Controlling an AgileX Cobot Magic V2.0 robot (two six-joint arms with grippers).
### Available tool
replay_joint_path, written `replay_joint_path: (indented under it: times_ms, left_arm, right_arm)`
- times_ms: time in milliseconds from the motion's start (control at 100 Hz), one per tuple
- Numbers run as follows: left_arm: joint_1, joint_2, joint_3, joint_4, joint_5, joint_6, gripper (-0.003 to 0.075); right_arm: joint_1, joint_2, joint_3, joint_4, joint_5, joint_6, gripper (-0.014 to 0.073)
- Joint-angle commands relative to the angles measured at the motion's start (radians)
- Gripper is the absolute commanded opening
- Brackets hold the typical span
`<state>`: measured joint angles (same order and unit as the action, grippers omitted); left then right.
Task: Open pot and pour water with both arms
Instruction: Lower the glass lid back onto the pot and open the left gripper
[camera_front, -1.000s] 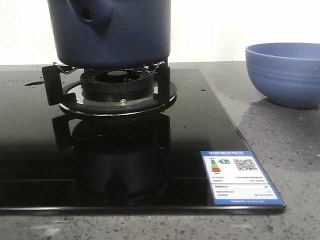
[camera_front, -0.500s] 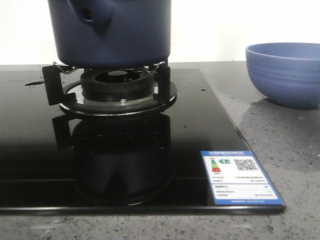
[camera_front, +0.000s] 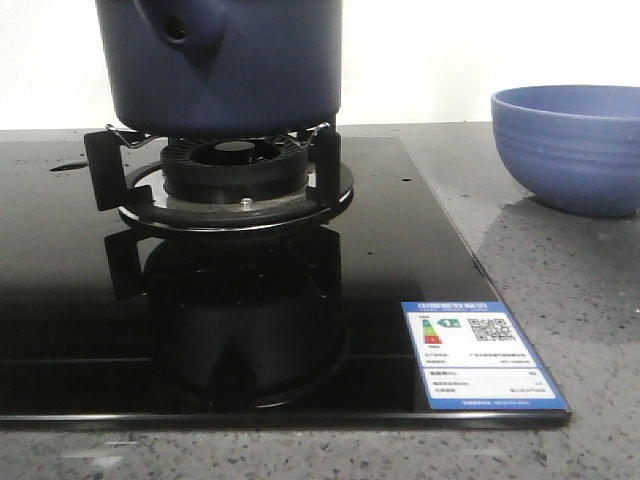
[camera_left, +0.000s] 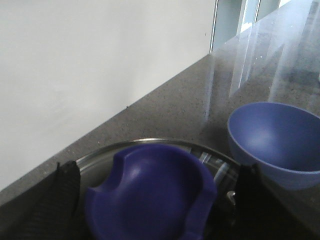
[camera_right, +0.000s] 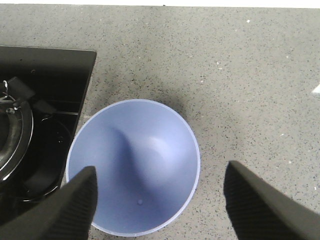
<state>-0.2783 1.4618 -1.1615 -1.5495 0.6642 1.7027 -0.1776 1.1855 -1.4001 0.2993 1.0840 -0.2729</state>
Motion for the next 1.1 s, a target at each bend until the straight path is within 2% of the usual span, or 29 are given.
replay_joint_path:
  times_ms: [0,160,270,350,410,490,530,660,720,850,980,1090]
  left_arm:
    - [0.026,-0.097,-0.035,-0.065,0.023,-0.004,0.0588]
    - [0.127,-0.231,-0.035,-0.065,0.02,-0.011,0.0574]
    - [0.21,-0.321,-0.035,-0.063,-0.037,-0.107,0.0497]
    - [0.265,-0.371,-0.031,-0.049,-0.051,-0.197,0.0376]
    - [0.302,-0.406,-0.023,-0.041,-0.051,-0.227,0.0269]
    - [0.327,-0.444,-0.006,-0.022,-0.052,-0.247,0.0081]
    - [0.331,-0.462,0.005,-0.004,-0.06,-0.247,-0.0017]
    - [0.33,-0.523,0.059,0.039,-0.167,-0.276,-0.002]
    - [0.33,-0.556,0.102,0.039,-0.303,-0.296,-0.002]
    - [0.308,-0.632,0.209,0.057,-0.491,-0.288,-0.002]
    - [0.213,-0.71,0.342,0.177,-0.52,-0.289,-0.002]
    - [0.143,-0.795,0.468,0.183,-0.521,-0.289,-0.002]
  right_arm:
    - [-0.005,-0.029,-0.034,0.024,-0.053,-0.002,0.0481]
    - [-0.003,-0.031,-0.034,0.091,-0.076,-0.013,0.0476]
    - [-0.003,-0.031,-0.034,0.211,-0.092,-0.033,0.0392]
    - [-0.003,-0.031,-0.021,0.369,-0.119,-0.102,0.0266]
    - [-0.003,-0.033,-0.001,0.525,-0.157,-0.183,0.0132]
    - [0.001,-0.043,0.045,0.688,-0.202,-0.334,-0.0063]
    - [0.003,-0.052,0.065,0.745,-0.228,-0.38,-0.006]
    - [0.043,-0.099,0.161,0.808,-0.348,-0.536,-0.0041]
    - [0.077,-0.143,0.223,0.808,-0.465,-0.592,-0.0041]
    - [0.15,-0.253,0.364,0.808,-0.669,-0.689,-0.0041]
    - [0.211,-0.367,0.52,0.808,-0.8,-0.789,-0.0042]
    - [0.236,-0.462,0.669,0.808,-0.872,-0.832,-0.0042]
